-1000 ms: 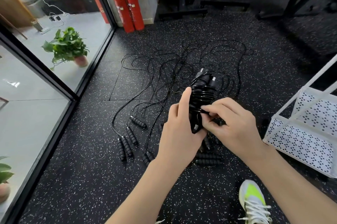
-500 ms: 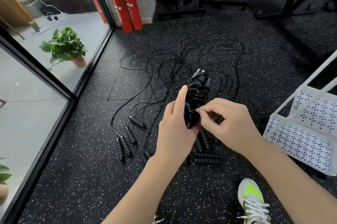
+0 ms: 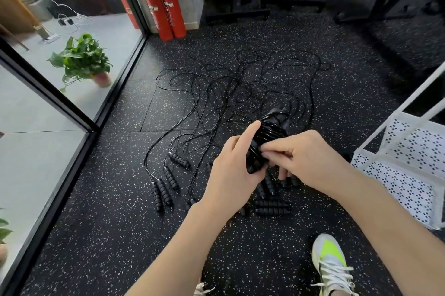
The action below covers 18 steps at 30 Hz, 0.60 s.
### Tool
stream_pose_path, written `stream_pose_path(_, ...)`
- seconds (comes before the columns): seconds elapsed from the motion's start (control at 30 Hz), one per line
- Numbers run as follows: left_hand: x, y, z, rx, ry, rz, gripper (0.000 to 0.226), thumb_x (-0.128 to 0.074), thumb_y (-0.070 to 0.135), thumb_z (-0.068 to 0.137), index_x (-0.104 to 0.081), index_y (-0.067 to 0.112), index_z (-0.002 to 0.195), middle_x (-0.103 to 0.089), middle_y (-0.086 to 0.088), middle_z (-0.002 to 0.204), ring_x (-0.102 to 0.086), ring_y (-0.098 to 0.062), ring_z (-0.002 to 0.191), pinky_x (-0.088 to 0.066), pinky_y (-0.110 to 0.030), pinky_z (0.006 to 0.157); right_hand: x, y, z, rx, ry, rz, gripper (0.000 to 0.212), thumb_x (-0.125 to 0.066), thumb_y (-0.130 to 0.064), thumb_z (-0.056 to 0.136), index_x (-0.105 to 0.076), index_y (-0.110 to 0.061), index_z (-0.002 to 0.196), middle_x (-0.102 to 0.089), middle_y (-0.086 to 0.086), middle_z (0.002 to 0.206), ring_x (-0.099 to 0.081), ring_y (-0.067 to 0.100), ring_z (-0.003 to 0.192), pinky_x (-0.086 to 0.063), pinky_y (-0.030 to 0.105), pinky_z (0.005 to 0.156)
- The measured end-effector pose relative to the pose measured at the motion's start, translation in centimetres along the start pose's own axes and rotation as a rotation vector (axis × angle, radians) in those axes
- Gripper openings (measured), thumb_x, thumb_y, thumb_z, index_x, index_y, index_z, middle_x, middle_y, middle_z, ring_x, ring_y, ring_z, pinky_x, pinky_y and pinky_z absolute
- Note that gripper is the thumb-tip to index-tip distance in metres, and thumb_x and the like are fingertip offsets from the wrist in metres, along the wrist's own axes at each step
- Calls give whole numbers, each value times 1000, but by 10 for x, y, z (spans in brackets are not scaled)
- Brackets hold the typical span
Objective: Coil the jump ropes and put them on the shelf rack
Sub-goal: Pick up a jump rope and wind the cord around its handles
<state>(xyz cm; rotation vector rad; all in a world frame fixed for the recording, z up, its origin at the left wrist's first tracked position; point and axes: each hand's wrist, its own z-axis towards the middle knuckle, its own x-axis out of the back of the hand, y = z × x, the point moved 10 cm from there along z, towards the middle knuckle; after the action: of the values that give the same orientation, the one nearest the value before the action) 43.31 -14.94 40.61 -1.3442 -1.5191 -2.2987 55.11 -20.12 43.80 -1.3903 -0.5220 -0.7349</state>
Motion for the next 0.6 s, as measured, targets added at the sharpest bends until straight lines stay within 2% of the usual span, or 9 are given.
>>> stream_pose_path(0.1,-5,-2,-2,15,-43,-11,86,-77,27,88,-27,50,154,-49,20,117,-45,8,99,-34,-6,83,-4,0,-1,-14,-30,-29,11,-66,-19,96,-74,-26,98,-66,-8,53,-63,4,46,-53,24,55)
stream_pose_path(0.2,-7,-3,-3,61,-36,-52,91,-77,24,87,-24,51,155,-48,18,119,-45,7,96,-36,-13,82,-7,2,-5,-60,9,-9,4,-64,-22,97,-65,-26,98,-67,-13,63,-64,6,50,-54,35,57)
stream_pose_path(0.27,-6,-2,-2,75,-20,-61,95,-76,24,88,-17,52,157,-44,19,120,-42,6,96,-36,-20,83,-1,5,-8,-90,97,14,4,-64,-23,96,-60,-25,97,-66,-14,73,-65,5,56,-52,32,59)
stream_pose_path(0.33,-7,0,-1,73,-23,-47,97,-74,29,90,-8,52,158,-39,21,122,-36,8,95,-34,-22,83,7,11,-12,-146,195,71,6,-63,-22,96,-58,-25,95,-67,-14,74,-67,3,59,-52,25,59)
stream_pose_path(0.43,-8,1,-2,91,-21,-60,97,-73,35,92,-4,48,160,-41,16,134,-35,8,100,-33,-22,86,16,20,-21,-234,366,209,10,-63,-16,95,-56,-23,92,-71,-9,66,-68,5,55,-52,17,58)
stream_pose_path(0.5,-9,2,-3,97,-24,-69,96,-72,38,92,-5,45,160,-41,15,143,-40,5,108,-34,-19,87,18,24,-24,-268,443,318,8,-62,-11,94,-57,-16,91,-71,-2,63,-69,10,53,-55,21,56)
stream_pose_path(0.57,-8,3,-3,95,-23,-87,95,-72,41,92,-8,43,161,-38,22,143,-36,11,111,-33,-8,86,20,30,-27,-305,482,408,7,-61,-7,94,-57,-12,91,-71,2,62,-71,16,53,-57,25,54)
stream_pose_path(0.6,-7,3,-3,101,-17,-109,94,-73,42,91,-10,43,160,-38,23,144,-37,12,116,-34,-7,93,22,33,-28,-325,498,450,6,-60,-6,94,-57,-12,91,-71,4,62,-71,19,54,-58,26,54)
